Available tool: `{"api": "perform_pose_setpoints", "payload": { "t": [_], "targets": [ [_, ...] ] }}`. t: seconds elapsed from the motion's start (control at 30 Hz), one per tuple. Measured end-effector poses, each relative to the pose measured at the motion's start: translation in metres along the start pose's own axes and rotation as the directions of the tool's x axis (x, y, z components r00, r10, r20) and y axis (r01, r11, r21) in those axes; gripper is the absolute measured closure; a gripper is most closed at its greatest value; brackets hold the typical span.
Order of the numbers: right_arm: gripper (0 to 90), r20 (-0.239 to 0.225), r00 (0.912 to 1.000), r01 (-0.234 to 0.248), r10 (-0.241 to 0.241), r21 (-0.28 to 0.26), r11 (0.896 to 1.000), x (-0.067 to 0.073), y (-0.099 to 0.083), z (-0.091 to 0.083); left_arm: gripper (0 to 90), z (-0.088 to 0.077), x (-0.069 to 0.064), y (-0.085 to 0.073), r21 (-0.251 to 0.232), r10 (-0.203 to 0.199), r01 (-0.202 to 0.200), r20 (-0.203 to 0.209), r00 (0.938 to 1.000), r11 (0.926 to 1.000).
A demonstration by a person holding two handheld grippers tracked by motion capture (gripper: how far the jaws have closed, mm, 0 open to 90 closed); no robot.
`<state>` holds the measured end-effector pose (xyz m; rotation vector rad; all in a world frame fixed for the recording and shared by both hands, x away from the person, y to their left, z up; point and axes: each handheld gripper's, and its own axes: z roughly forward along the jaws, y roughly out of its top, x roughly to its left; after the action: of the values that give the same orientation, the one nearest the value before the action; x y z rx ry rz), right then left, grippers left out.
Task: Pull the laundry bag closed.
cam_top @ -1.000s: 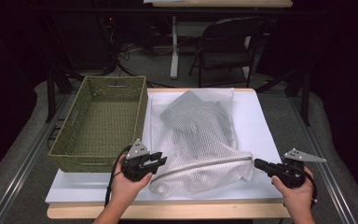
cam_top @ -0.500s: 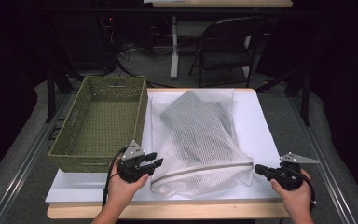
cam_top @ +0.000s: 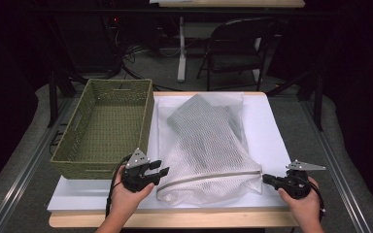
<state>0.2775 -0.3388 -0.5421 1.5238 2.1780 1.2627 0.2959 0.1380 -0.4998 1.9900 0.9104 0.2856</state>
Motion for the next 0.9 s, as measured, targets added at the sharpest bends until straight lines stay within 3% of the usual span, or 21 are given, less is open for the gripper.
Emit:
{"api": "perform_pose_setpoints", "payload": {
  "t": [0.1, 0.2, 0.3, 0.5, 0.57, 0.67, 0.73, 0.9],
  "targets": [
    [80.8, -0.003, 1.0, -0.001, 0.001, -0.012, 1.0, 0.001, 0.0, -0.001, 57.4, -0.002, 0.0, -0.002, 0.006, -0.002, 0.002, 0.0, 1.0, 1.0],
    [68.9, 0.004, 0.9993, 0.037, -0.037, -0.046, 0.998, 0.003, 0.002, -0.002, 57.0, -0.003, 0.001, -0.005, 0.016, -0.001, 0.001, -0.006, 1.0, 0.9999],
    [63.0, 0.015, 0.998, 0.063, -0.062, -0.066, 0.996, 0.009, 0.005, -0.004, 56.5, -0.005, 0.002, -0.008, 0.014, -0.01, 0.01, -0.01, 0.9999, 0.9999],
    [51.9, 0.037, 0.9871, 0.159, -0.156, -0.118, 0.98, 0.025, 0.009, -0.005, 54.1, -0.009, 0.002, -0.015, 0.028, -0.013, 0.014, -0.023, 0.9997, 0.9995],
    [47.5, 0.032, 0.9857, 0.168, -0.166, -0.13, 0.977, 0.03, 0.01, -0.003, 53.4, -0.009, 0.002, -0.019, 0.033, -0.003, 0.004, -0.025, 0.9997, 0.9994],
    [47.4, 0.005, 0.9819, 0.188, -0.189, -0.135, 0.973, 0.037, 0.01, 0.0, 52.3, -0.01, 0.003, -0.026, 0.048, -0.006, 0.007, -0.031, 0.9995, 0.9988],
    [46.8, -0.007, 0.9748, 0.22, -0.223, -0.137, 0.966, 0.04, 0.01, 0.002, 51.6, -0.011, 0.004, -0.03, 0.05, -0.017, 0.019, -0.029, 0.9994, 0.9986],
    [45.5, -0.023, 0.9702, 0.236, -0.241, -0.134, 0.962, 0.046, 0.008, 0.009, 50.1, -0.008, 0.004, -0.039, 0.048, -0.03, 0.031, -0.017, 0.9994, 0.9984]
  ]
}}
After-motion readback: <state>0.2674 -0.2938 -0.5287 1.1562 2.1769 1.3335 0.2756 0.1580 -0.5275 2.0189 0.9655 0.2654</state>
